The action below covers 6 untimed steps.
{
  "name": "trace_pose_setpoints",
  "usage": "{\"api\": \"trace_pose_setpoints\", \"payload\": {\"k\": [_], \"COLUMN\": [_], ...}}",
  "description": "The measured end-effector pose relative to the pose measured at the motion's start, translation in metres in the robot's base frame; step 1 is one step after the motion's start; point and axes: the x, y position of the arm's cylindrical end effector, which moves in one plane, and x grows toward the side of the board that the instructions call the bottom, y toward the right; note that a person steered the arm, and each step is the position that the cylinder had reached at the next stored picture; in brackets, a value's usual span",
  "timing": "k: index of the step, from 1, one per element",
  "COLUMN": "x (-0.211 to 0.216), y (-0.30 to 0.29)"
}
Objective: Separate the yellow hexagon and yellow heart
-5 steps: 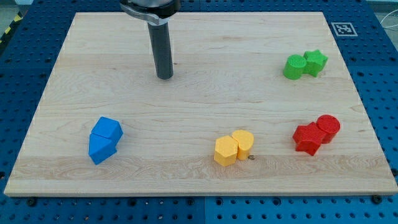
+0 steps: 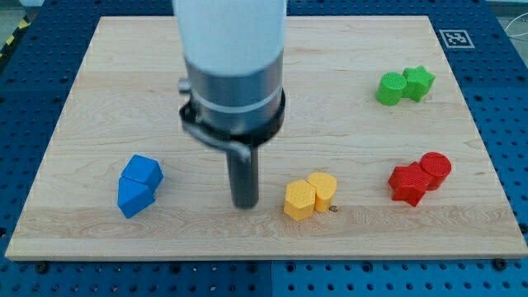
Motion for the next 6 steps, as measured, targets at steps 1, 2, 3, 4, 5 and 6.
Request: {"api": "trace_pose_setpoints", "payload": {"k": [1, 2, 3, 4, 5, 6], "x": [0.029, 0.035, 0.022, -0.004, -0.024, -0.065], "y": [0.020, 0.075, 0.113, 0.105, 0.082, 0.082]}}
